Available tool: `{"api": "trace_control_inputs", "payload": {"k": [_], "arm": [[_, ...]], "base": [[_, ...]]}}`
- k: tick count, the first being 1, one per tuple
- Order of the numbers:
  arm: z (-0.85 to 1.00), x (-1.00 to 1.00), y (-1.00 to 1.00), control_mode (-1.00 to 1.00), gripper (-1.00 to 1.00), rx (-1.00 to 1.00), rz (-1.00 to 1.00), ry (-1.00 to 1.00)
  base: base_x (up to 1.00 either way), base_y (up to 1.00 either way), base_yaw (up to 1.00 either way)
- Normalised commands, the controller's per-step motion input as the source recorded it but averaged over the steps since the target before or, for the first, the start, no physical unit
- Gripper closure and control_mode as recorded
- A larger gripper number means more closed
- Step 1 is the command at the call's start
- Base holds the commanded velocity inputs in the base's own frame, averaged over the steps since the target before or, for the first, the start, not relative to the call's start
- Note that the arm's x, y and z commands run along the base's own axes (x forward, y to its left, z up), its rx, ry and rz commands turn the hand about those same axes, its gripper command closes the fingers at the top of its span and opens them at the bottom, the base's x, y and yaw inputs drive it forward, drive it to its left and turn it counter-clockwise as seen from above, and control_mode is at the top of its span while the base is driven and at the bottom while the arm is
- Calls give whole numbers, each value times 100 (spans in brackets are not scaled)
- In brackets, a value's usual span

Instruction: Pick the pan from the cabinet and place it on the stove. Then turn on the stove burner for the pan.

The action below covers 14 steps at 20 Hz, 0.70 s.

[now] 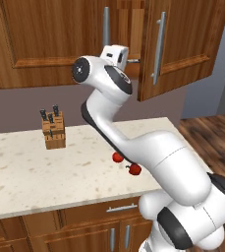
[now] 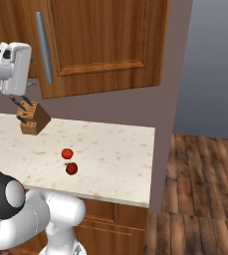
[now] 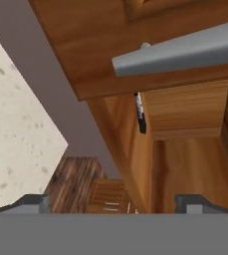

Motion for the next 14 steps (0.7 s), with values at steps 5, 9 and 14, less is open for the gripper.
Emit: {"api": "trace_control_inputs", "payload": {"k": [5, 9, 14], "arm": [[0, 6, -16, -100, -100, -3, 0, 0], [0, 0, -18, -100, -100, -3, -1, 0], [0, 0, -15, -100, -100, -3, -4, 0]], "base": [[0, 0, 0], [0, 0, 0], [0, 0, 0]]}}
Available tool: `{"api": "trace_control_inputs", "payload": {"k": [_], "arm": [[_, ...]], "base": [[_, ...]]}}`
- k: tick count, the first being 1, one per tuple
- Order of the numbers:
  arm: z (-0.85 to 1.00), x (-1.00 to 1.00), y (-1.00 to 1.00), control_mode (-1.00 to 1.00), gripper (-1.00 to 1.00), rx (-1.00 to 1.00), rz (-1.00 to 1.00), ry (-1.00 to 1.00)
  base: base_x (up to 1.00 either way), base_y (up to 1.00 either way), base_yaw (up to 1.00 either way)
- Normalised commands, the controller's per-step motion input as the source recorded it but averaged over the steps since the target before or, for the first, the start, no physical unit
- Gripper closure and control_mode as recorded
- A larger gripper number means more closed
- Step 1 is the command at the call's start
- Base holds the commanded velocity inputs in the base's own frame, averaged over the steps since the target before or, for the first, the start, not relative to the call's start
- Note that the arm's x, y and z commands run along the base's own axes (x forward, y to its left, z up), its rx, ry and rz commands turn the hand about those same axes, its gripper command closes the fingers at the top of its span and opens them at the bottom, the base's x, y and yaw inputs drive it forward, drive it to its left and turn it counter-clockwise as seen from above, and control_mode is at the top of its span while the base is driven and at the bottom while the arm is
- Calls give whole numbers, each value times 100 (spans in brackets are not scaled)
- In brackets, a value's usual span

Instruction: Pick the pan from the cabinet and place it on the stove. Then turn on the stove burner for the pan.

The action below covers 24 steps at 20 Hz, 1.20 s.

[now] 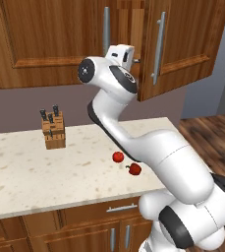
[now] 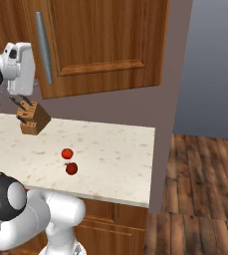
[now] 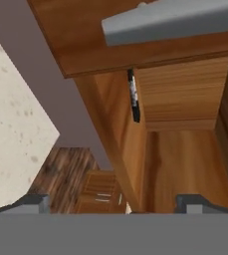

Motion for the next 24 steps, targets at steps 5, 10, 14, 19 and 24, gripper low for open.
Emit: {"api": "trace_control_inputs", "payload": {"k": [5, 10, 14, 19, 24], "arm": [[0, -6, -12, -100, -100, -4, -5, 0], [0, -42, -20, -100, -100, -4, -9, 0], [0, -60, -22, -100, -100, -2, -13, 0], [0, -72, -30, -100, -100, 0, -16, 0], [0, -71, -44, -100, -100, 0, -16, 0]], "base": [[0, 0, 0], [0, 0, 0], [0, 0, 0], [0, 0, 0], [0, 0, 0]]}}
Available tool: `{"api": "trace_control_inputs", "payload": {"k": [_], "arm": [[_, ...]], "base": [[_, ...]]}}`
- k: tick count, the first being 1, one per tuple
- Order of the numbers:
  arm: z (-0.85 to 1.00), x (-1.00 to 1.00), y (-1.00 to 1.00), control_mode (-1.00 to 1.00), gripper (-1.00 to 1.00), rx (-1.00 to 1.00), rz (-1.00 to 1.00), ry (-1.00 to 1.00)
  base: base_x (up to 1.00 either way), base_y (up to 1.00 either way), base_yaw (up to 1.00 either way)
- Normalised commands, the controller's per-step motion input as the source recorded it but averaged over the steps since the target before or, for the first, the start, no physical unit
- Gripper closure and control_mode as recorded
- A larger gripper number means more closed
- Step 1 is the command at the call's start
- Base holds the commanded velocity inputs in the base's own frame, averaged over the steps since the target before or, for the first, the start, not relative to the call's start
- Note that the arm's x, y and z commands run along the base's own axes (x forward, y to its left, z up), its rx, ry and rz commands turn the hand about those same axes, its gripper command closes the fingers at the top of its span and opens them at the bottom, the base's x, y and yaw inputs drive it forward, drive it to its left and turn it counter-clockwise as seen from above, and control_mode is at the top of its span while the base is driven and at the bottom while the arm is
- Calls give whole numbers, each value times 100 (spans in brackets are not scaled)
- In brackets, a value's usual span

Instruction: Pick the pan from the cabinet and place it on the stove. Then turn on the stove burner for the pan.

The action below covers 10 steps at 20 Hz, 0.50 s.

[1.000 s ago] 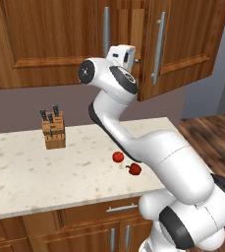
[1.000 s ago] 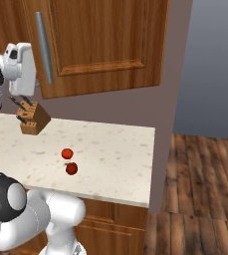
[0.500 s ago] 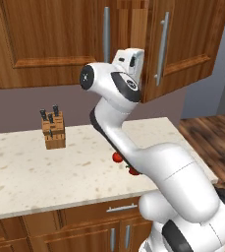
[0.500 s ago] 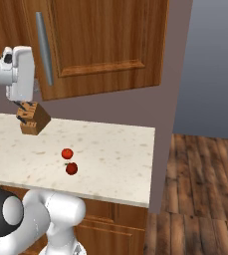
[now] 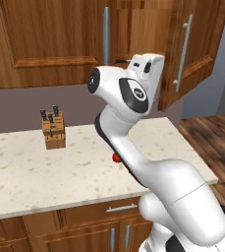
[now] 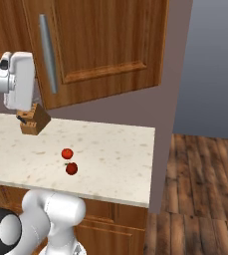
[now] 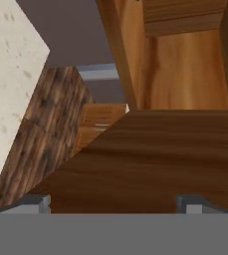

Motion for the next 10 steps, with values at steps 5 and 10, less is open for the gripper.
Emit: {"api": "trace_control_inputs", "payload": {"k": [5, 10], "arm": [[0, -55, -58, -100, -100, 0, -10, 0], [0, -58, -89, -100, -100, 8, -7, 0]], "base": [[0, 0, 0], [0, 0, 0]]}}
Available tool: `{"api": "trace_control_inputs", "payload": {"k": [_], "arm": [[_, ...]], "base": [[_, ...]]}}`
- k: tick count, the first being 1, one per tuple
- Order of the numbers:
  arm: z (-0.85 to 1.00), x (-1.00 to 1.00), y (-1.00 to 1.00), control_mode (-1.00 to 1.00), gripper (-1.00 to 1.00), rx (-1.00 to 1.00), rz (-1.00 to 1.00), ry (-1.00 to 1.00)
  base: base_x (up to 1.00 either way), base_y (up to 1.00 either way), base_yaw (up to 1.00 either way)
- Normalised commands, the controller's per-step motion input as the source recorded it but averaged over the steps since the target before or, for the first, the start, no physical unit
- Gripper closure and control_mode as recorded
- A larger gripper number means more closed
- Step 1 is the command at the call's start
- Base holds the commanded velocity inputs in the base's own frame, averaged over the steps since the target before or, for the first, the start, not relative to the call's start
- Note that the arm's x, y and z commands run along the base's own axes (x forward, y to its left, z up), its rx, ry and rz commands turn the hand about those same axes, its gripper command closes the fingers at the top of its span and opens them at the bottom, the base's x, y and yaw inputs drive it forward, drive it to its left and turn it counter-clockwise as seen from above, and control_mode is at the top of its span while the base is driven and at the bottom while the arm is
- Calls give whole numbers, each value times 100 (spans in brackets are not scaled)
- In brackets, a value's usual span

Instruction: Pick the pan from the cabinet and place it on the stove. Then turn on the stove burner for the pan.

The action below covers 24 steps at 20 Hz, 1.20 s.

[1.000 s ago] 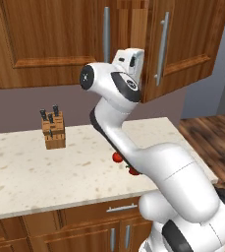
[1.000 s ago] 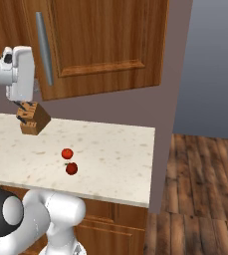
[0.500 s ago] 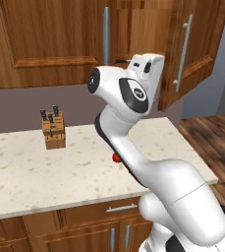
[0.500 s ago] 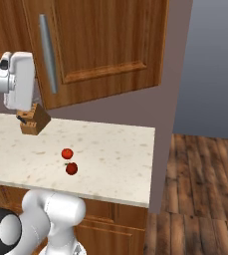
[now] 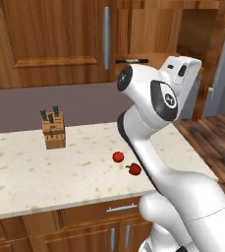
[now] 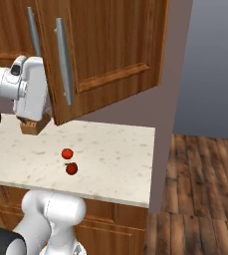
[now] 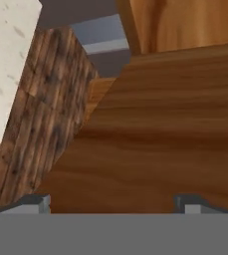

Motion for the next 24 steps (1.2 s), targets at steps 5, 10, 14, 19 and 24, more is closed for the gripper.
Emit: {"api": "trace_control_inputs", "payload": {"k": [5, 10, 14, 19, 24], "arm": [[-1, -59, -88, -100, -100, 11, -8, 1], [-5, -53, -90, -100, -100, 12, -9, 1], [-6, -47, -89, -100, -100, 12, -9, 0], [-1, -33, -82, -100, -100, 10, -6, 0], [-2, -7, -59, -100, -100, 7, -1, 0]], "base": [[0, 0, 0], [0, 0, 0], [0, 0, 0], [0, 0, 0], [0, 0, 0]]}}
